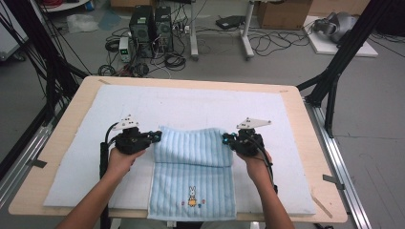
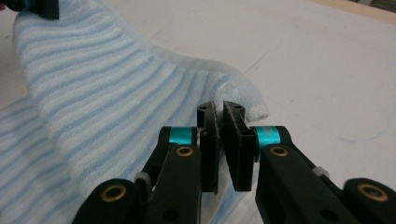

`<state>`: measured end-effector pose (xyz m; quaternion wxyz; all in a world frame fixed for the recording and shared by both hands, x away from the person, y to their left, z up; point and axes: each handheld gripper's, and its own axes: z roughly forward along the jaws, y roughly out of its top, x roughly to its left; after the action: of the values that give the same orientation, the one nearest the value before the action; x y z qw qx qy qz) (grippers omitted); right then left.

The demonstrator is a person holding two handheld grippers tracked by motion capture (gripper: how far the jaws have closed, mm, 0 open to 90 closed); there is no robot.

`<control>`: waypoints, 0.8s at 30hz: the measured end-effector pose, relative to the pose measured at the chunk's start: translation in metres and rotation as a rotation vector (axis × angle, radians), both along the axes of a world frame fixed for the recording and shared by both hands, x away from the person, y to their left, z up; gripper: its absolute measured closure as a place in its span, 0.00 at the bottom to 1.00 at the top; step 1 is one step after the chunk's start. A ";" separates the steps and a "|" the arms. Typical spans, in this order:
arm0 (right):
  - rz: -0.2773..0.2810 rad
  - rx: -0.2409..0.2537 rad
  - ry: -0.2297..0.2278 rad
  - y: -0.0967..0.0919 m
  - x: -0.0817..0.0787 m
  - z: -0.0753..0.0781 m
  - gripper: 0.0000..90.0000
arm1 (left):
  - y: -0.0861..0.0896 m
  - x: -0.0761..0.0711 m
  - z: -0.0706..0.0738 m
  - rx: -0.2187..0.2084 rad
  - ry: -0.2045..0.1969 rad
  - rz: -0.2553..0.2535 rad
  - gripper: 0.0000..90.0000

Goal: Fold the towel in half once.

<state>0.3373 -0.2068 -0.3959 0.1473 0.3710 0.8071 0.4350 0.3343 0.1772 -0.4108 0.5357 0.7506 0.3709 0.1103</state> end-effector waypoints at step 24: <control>0.059 -0.027 0.153 -0.013 -0.039 -0.039 0.94 | 0.006 -0.044 -0.037 0.075 0.112 -0.096 0.96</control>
<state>0.2979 -0.2198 -0.4345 0.0774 0.3772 0.8324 0.3985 0.2901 0.1829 -0.4475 0.4902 0.7921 0.3594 0.0564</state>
